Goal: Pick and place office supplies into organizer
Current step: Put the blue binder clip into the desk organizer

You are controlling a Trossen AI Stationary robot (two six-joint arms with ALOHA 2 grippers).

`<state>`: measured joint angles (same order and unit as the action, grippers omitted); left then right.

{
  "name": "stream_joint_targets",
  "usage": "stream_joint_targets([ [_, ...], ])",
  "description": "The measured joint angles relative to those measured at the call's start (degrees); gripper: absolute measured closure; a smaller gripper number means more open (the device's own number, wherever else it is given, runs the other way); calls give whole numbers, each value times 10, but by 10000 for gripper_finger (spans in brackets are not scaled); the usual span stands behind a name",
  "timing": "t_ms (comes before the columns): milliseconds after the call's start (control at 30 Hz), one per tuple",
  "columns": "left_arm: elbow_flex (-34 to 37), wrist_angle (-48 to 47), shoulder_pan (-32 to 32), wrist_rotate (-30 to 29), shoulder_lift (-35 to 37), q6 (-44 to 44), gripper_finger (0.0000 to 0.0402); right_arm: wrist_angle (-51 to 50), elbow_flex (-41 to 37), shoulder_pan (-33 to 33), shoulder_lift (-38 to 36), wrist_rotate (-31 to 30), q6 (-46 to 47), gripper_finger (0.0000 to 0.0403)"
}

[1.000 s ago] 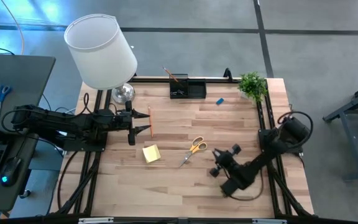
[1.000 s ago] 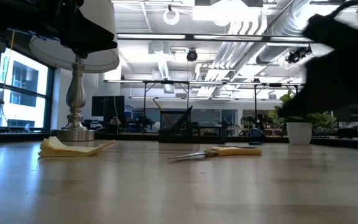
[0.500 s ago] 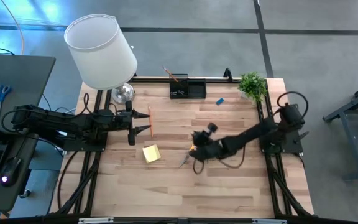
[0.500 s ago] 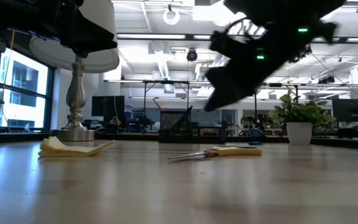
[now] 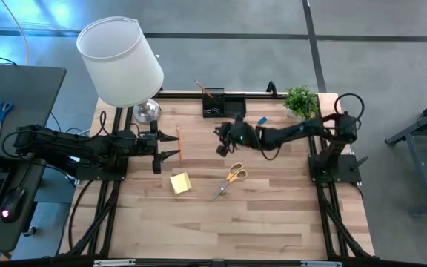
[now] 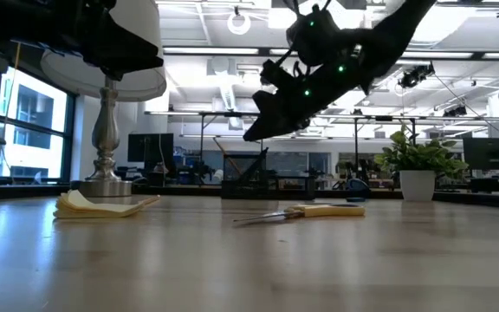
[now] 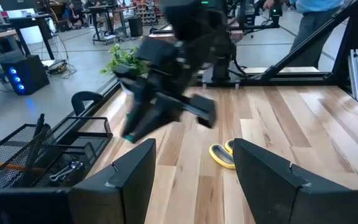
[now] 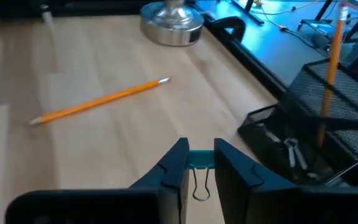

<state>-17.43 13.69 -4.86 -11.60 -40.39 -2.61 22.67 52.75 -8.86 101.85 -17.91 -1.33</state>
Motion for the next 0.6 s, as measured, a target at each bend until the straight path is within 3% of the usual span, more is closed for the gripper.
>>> stream_joint_targets([
  [400,0,0,0,0,0,-1,197,22,0,-121,6,100,-17,351],
  [600,0,2,0,0,0,-1,197,97,2,-147,24,157,-17,351],
])
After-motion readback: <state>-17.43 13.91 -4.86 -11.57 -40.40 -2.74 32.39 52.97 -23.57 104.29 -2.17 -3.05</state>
